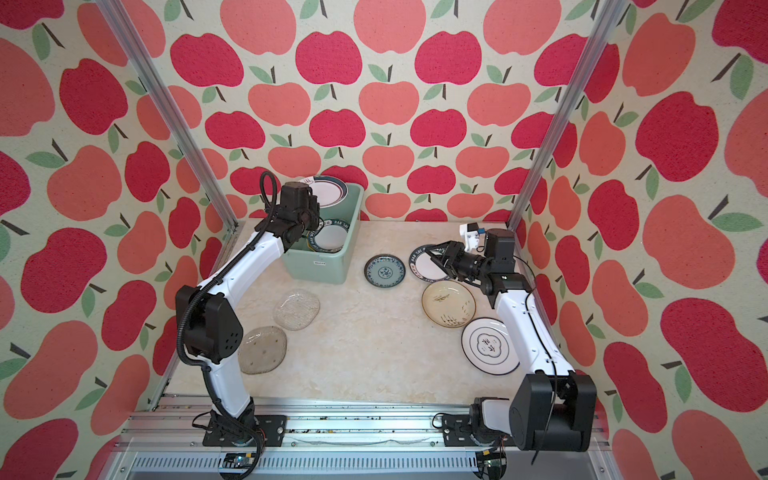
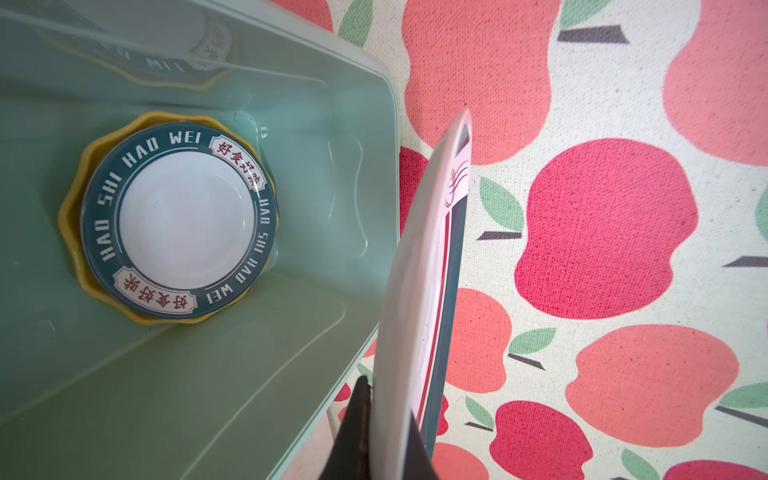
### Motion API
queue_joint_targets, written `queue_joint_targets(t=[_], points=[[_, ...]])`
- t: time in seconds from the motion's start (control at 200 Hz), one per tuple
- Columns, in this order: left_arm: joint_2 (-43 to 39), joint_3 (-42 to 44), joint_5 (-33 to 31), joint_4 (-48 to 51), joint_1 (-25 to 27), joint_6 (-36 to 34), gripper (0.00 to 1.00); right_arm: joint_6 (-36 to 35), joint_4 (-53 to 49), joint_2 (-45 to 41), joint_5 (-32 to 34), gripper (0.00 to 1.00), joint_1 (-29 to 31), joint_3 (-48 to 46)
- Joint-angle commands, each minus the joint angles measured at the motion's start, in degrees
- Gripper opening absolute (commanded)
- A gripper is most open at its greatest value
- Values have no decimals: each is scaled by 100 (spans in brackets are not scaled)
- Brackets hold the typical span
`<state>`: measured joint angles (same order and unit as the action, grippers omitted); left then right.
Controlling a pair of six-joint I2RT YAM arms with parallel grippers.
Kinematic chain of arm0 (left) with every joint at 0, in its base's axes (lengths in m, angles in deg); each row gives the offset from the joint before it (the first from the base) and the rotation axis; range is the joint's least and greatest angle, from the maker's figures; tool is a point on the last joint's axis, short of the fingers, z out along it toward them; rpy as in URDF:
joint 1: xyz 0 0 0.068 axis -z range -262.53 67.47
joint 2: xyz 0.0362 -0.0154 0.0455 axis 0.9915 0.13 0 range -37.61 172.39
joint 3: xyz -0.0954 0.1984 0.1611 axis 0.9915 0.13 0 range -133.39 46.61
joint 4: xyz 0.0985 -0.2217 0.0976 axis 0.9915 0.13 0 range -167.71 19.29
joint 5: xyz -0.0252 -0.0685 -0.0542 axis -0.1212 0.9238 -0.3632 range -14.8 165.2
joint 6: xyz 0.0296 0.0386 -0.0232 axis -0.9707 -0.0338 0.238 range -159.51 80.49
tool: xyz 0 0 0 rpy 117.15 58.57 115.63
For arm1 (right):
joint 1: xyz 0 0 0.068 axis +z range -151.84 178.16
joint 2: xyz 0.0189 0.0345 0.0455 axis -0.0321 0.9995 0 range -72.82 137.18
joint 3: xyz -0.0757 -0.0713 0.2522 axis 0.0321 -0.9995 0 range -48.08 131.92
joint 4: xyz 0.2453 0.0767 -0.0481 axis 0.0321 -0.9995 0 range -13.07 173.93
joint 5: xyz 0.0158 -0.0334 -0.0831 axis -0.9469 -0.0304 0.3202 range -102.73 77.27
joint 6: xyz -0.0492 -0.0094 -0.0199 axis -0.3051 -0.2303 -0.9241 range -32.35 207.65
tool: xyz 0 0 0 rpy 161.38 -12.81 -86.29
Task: Place the plates into the plastic bin on the countertop
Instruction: 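Lower the red-and-green rimmed plate into the bin onto the stack with the left gripper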
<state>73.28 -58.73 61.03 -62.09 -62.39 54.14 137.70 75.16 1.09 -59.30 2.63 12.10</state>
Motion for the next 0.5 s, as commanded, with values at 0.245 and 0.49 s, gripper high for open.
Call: queue_joint_targets(t=[0.245, 0.49], points=[[1228, -1542, -1000, 1140, 275, 1355, 0, 17, 122, -237, -159, 48, -106, -234], [1959, -2351, -1037, 1676, 273, 1481, 0, 6, 148, -331, -142, 48, -148, -292]])
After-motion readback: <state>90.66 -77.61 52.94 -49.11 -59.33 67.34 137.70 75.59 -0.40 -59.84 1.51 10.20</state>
